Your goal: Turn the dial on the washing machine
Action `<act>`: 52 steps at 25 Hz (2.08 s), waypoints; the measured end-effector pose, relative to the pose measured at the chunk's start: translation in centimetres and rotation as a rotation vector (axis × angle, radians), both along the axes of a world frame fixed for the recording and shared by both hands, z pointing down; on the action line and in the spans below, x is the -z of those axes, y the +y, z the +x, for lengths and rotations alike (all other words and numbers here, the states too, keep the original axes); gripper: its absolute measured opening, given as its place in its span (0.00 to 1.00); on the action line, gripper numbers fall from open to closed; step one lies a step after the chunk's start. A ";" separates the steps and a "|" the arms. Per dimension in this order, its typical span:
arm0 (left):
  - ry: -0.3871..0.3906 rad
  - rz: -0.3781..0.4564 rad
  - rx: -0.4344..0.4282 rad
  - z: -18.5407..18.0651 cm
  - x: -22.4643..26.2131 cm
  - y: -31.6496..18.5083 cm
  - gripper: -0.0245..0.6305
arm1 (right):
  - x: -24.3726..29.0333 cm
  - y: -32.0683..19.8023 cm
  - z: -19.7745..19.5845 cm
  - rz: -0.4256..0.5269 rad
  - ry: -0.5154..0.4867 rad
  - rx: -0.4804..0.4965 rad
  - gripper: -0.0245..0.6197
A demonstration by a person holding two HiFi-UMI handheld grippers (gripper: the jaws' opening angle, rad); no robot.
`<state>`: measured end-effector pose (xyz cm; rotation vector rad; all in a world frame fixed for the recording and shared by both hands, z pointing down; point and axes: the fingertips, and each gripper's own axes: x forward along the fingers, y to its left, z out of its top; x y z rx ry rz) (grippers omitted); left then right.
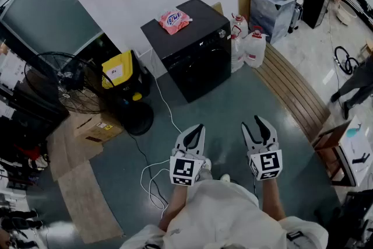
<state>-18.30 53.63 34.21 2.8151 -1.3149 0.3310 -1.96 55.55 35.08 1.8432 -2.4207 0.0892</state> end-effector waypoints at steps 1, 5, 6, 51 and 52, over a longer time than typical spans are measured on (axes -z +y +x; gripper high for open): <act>0.001 0.000 0.002 0.2 -0.1 -0.1 0.06 | 0.0 -0.1 0.0 -0.002 0.004 0.005 0.34; 0.005 -0.002 0.008 0.5 -0.1 -0.6 0.06 | 0.2 -0.8 0.1 0.003 -0.018 0.011 0.38; 0.006 -0.002 0.008 0.5 -0.1 -0.8 0.06 | 0.3 -1.0 0.2 0.004 -0.019 0.009 0.38; 0.058 -0.056 -0.080 0.7 -3.7 -29.2 0.06 | -2.3 -26.7 0.4 -0.072 0.052 -0.107 0.34; 0.062 -0.059 -0.080 0.9 -3.9 -29.7 0.06 | -2.3 -27.1 0.6 -0.070 0.052 -0.111 0.34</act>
